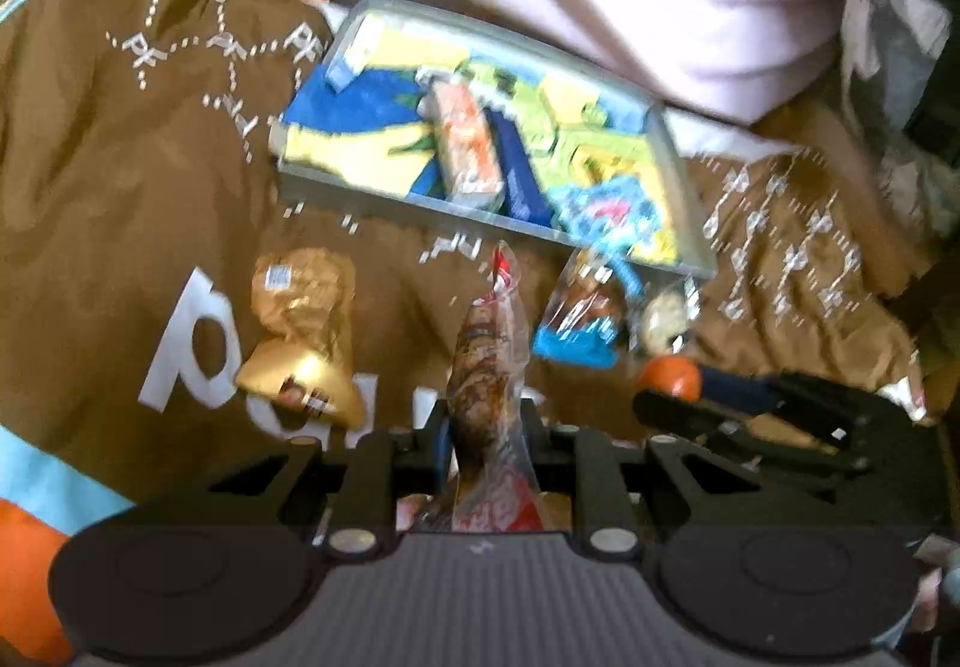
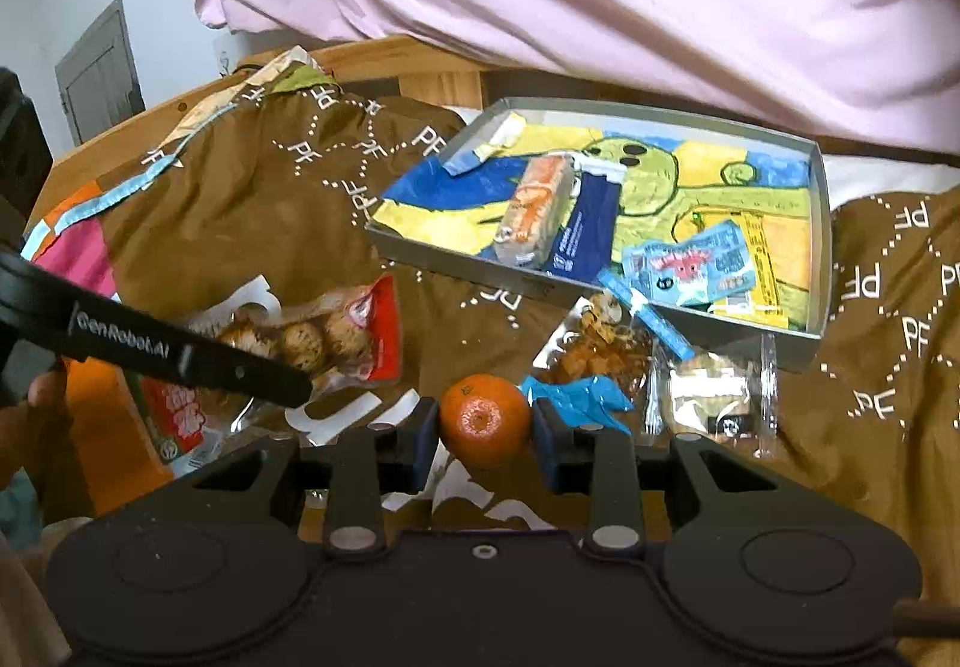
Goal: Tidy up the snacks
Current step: 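Carry nut pack with left tool and mandarin with right tool over tray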
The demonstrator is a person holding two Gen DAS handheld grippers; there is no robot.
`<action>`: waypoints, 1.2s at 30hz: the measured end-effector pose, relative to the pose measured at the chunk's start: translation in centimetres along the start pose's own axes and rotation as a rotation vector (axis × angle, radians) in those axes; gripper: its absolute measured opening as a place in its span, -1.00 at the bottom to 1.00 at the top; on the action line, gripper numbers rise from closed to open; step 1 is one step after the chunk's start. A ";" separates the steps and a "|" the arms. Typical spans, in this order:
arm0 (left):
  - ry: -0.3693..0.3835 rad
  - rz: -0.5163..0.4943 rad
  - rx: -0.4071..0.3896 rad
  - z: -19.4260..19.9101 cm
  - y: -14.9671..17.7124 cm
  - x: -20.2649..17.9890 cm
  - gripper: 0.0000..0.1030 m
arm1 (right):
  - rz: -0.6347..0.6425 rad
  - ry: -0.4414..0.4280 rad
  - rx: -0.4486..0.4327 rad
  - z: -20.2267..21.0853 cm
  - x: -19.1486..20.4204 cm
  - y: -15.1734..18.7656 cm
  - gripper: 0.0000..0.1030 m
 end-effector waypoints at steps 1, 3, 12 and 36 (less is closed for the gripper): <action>0.007 0.004 -0.020 0.2 -0.3 -0.1 -0.56 | 0.004 0.002 -0.011 0.1 0.0 -0.1 -0.31; 0.009 0.005 -0.060 0.5 -0.9 -0.3 -0.56 | 0.008 0.005 -0.035 0.3 0.1 -0.5 -0.31; -0.028 0.028 -0.228 -0.6 -7.2 -0.6 -0.56 | 0.054 0.045 -0.185 0.1 -0.4 -3.2 -0.31; -0.113 0.018 -0.390 -11.9 -14.8 3.6 -0.56 | -0.027 0.221 -0.174 -10.6 -9.6 -6.0 -0.31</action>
Point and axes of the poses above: each gripper's, at about its wrist camera, not at the fingertips, and z roughly against the way its jaws point, x to its left, y to its underside, the point moved 9 cm from there along -z, roughly the way its jaws point, and after that the axes turned 2 degrees about z, right-handed, at the moved point
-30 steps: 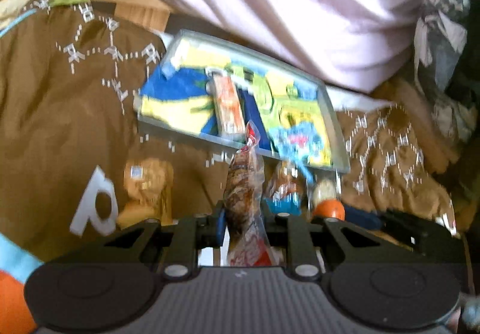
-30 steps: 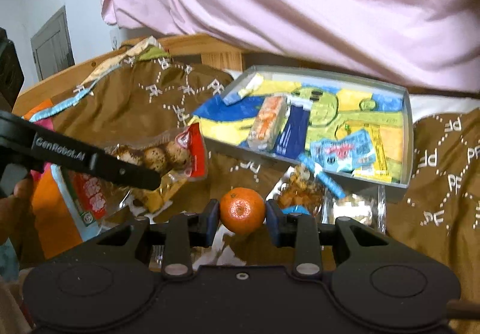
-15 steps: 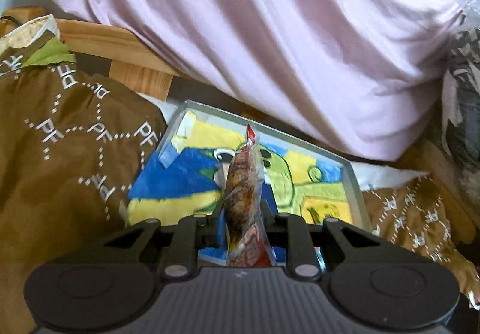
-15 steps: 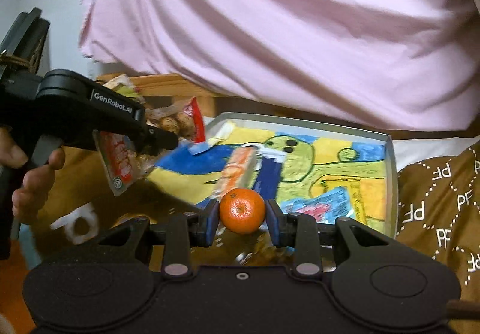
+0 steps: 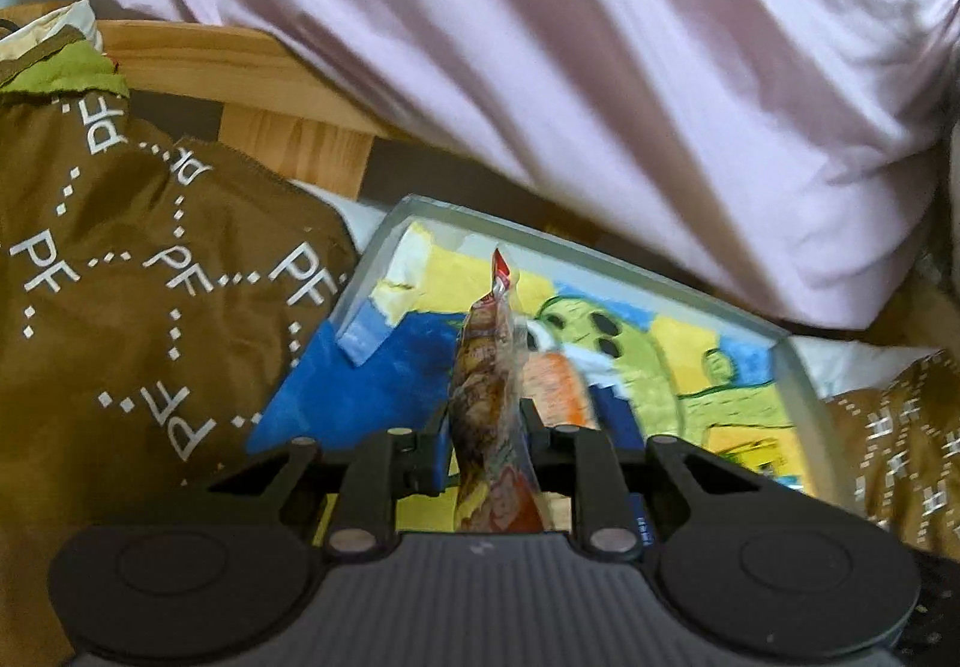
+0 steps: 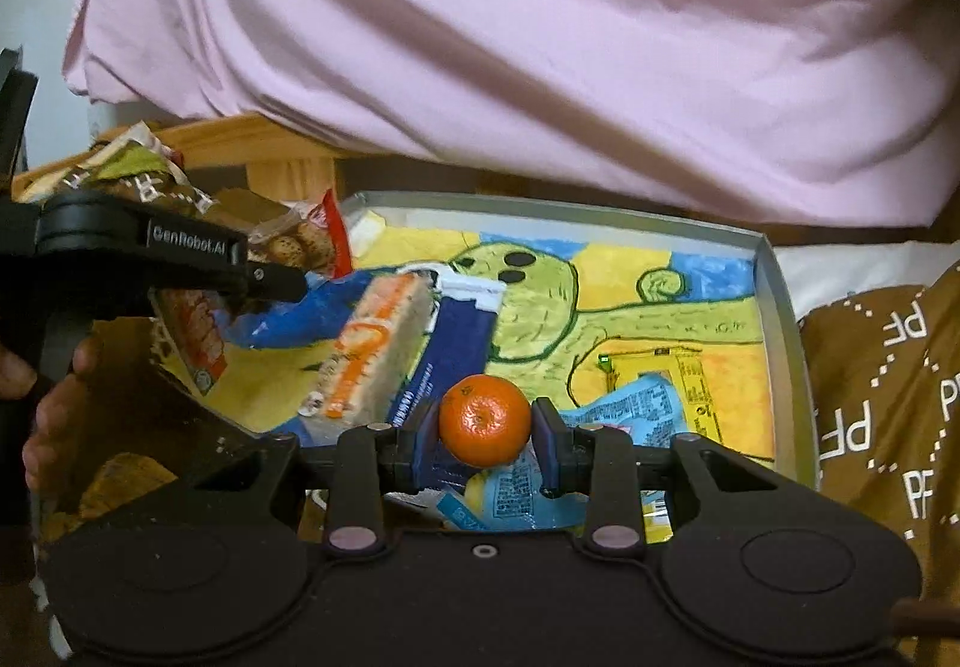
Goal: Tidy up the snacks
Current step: 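Carry nut pack with left tool and mandarin with right tool over tray, then open both grippers to drop nut pack and mandarin into tray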
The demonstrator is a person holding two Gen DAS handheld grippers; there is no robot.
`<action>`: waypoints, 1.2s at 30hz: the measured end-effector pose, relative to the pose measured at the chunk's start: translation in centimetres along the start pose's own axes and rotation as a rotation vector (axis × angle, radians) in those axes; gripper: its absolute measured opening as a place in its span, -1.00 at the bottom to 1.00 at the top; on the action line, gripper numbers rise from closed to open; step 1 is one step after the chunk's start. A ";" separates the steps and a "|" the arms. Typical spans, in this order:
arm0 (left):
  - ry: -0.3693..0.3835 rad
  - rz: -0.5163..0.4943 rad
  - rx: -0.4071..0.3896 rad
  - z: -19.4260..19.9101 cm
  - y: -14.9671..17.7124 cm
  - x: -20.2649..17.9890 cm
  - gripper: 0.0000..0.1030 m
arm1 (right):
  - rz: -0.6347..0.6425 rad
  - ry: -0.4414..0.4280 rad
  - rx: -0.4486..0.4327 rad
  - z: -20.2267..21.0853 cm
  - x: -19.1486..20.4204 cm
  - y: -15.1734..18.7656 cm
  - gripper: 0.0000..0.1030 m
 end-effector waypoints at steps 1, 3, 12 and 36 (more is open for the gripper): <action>-0.003 0.000 0.001 -0.2 0.2 0.1 -0.56 | 0.002 0.005 0.006 -0.3 0.0 0.1 -0.31; -0.010 -0.014 0.008 -0.6 0.4 0.2 -0.55 | 0.004 0.008 0.016 -0.8 0.1 0.3 -0.31; 0.001 -0.122 0.010 -0.8 1.2 -1.7 -0.39 | 0.000 0.007 0.038 -1.5 0.6 0.5 -0.10; -0.109 -0.077 -0.164 18.8 0.8 -2.7 0.99 | -0.051 0.053 -0.205 18.5 1.1 -1.5 0.99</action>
Point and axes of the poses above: each gripper's, at about its wrist camera, not at the fingertips, and z roughly against the way its jaws point, x to its left, y to its underside, the point moved 9 cm from there along -z, roughly the way its jaws point, and after that the axes turned 2 degrees about z, right-handed, at the moved point
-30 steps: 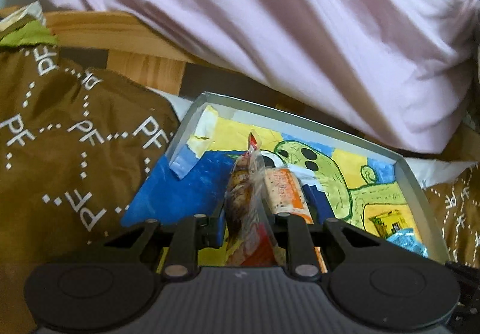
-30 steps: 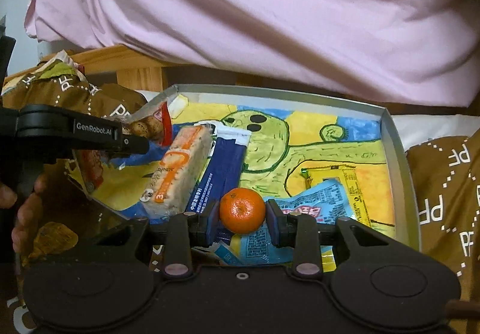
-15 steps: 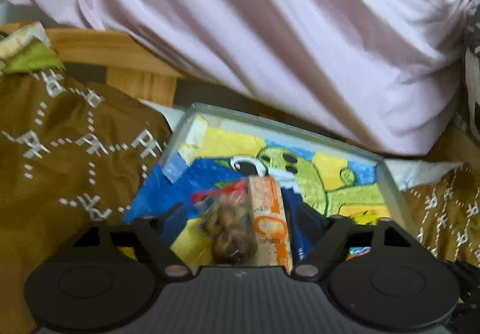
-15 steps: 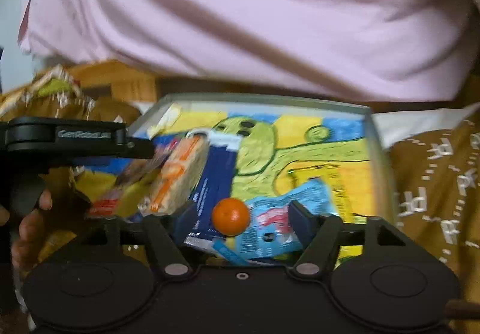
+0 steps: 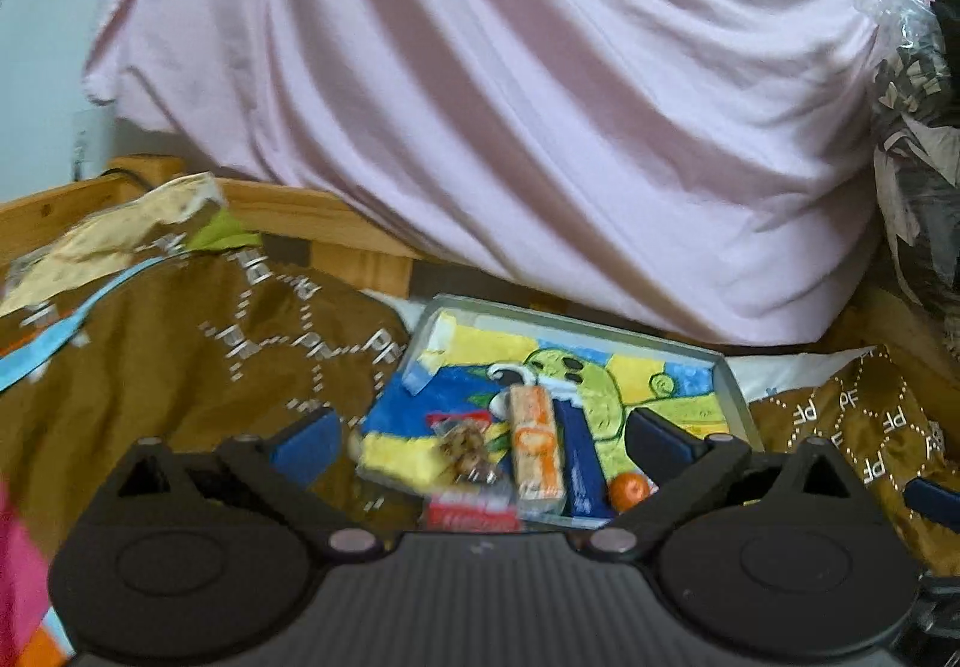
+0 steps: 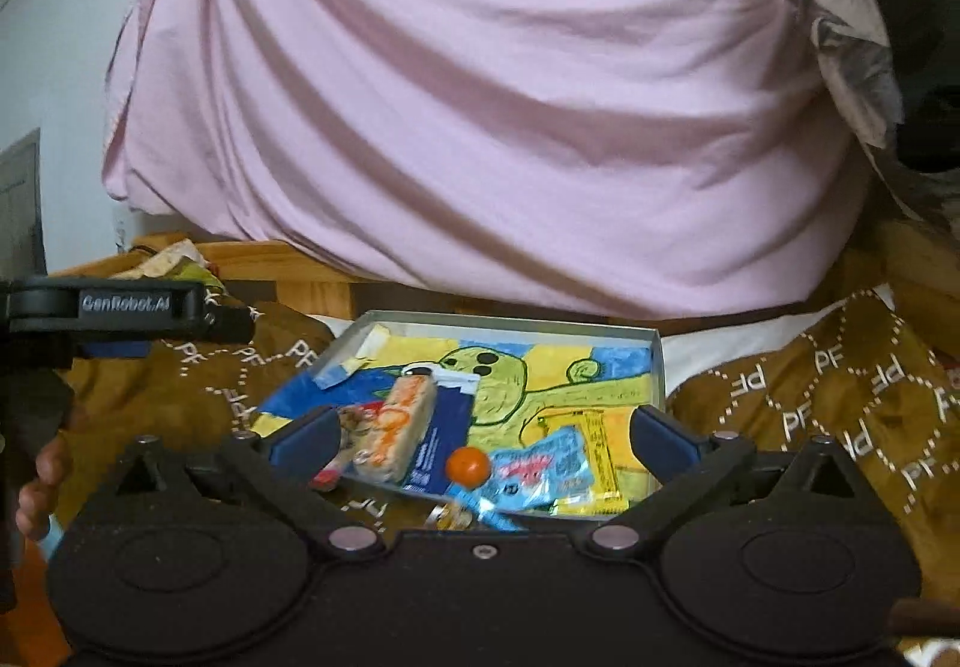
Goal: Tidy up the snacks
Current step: 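Open both grippers to drop nut pack and mandarin into tray, then move both tools back toward the remaining snacks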
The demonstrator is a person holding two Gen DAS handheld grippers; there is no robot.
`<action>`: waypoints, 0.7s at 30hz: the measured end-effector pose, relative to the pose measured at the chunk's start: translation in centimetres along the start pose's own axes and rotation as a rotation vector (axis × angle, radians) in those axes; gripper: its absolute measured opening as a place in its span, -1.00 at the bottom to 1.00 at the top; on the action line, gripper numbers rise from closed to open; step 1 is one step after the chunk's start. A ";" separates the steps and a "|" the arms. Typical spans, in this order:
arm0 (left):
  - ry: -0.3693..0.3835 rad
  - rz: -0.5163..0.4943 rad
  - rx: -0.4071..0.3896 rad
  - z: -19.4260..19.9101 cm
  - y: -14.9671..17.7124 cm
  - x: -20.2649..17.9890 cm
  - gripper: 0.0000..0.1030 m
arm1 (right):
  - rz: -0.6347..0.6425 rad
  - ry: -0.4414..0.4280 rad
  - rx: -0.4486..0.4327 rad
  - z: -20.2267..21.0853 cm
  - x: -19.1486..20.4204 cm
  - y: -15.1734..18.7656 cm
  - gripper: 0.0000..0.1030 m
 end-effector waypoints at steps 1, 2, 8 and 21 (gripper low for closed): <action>-0.008 0.007 0.011 0.6 0.5 0.4 0.99 | -0.008 -0.003 -0.001 0.7 0.1 0.2 0.99; -0.021 0.014 0.028 1.3 1.0 0.7 0.99 | -0.012 -0.007 0.001 1.3 0.4 0.3 0.99; -0.123 0.012 0.108 4.9 4.4 2.7 0.99 | -0.026 -0.022 0.047 3.9 2.0 1.9 0.99; -0.230 0.024 0.171 10.3 8.1 4.9 0.99 | -0.032 -0.053 0.136 7.3 4.7 5.0 0.99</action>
Point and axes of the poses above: each gripper's, at about its wrist camera, not at the fingertips, and z roughly against the way its jaws point, x to its left, y to its underside, the point moved 9 cm from there along -z, roughly the way its jaws point, and after that the axes turned 2 degrees about z, right-handed, at the moved point
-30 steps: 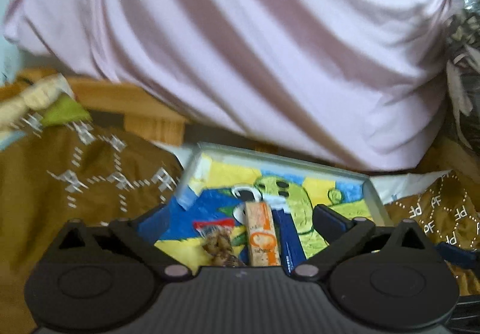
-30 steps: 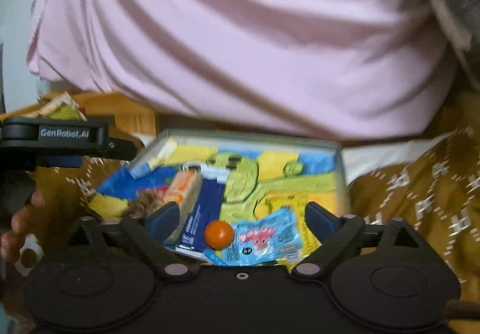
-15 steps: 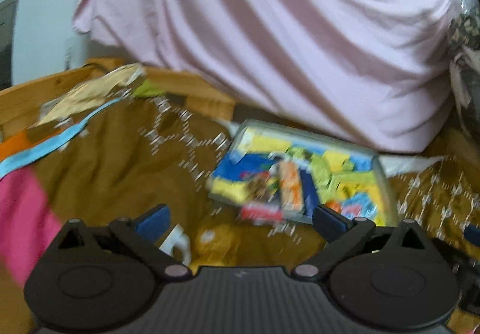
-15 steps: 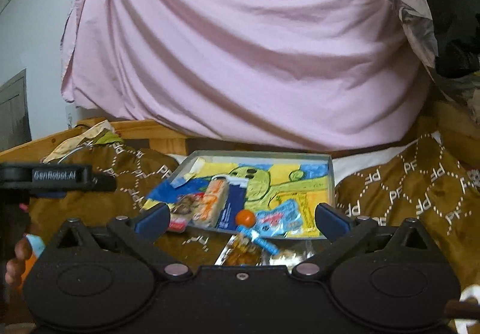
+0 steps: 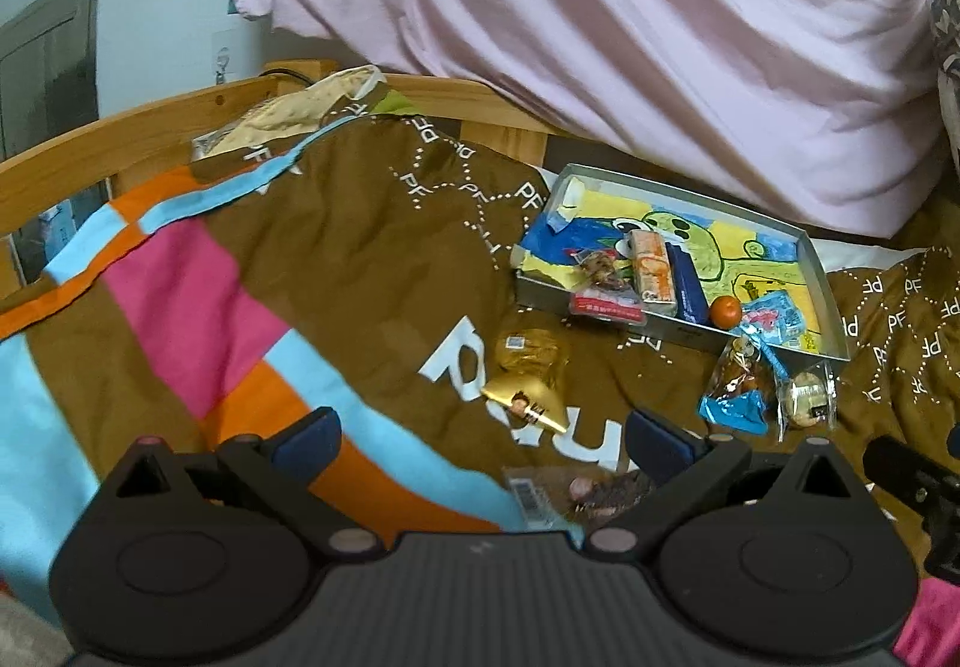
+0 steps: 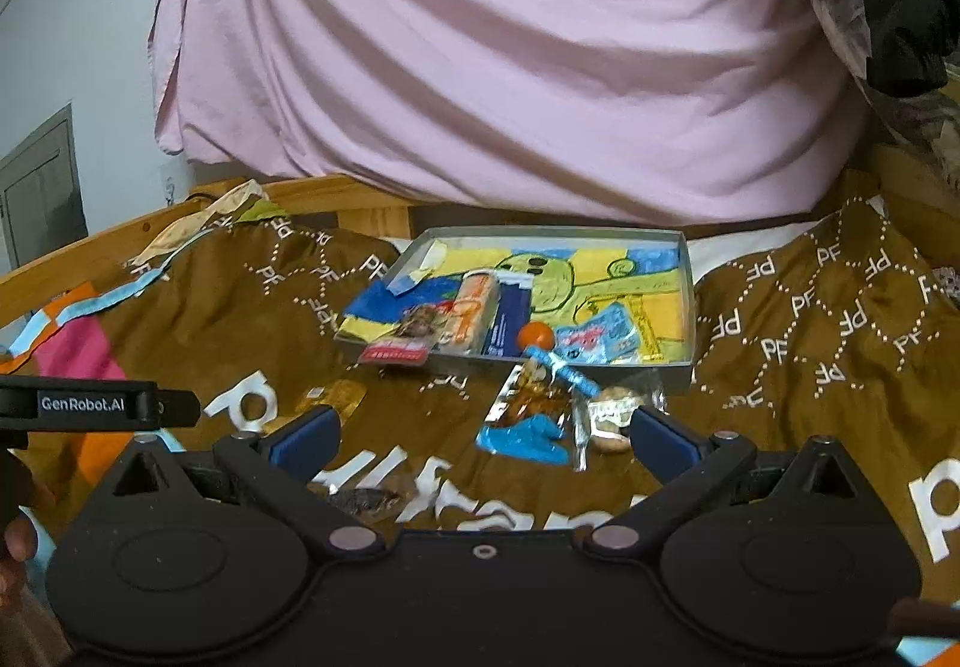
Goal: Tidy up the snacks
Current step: 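Move both tools back toward the remaining snacks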
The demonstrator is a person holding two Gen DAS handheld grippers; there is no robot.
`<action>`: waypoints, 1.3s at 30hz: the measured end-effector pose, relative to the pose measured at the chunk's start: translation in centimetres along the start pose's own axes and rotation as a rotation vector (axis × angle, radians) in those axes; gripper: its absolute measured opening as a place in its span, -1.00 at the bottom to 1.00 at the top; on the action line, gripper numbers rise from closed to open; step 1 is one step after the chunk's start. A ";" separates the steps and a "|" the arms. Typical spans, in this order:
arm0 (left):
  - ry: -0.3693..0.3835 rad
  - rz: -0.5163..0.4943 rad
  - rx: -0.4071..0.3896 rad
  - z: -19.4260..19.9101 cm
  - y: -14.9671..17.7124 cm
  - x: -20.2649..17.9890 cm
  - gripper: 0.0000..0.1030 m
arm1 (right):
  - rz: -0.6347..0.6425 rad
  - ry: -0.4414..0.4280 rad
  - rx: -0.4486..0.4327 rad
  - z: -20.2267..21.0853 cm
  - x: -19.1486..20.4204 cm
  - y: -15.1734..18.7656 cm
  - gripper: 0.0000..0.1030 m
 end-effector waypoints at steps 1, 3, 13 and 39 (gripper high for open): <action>-0.003 -0.002 0.002 0.2 0.2 0.1 0.99 | 0.001 -0.001 0.002 0.1 0.1 0.2 0.99; -0.016 -0.010 0.012 0.4 0.6 0.4 0.99 | 0.007 -0.004 0.006 0.4 0.3 0.4 0.99; -0.048 -0.018 0.063 0.3 1.4 1.0 0.99 | 0.028 -0.035 0.077 -0.4 1.2 1.7 0.99; 0.002 -0.080 0.223 -4.0 0.1 0.9 0.99 | 0.129 -0.154 0.257 -3.3 4.5 3.8 0.99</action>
Point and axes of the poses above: each gripper's, at about its wrist camera, not at the fingertips, and z roughly against the way its jaws point, x to its left, y to its underside, the point moved 9 cm from there along -z, roughly the way its jaws point, and after that the axes turned 2 degrees about z, right-handed, at the moved point
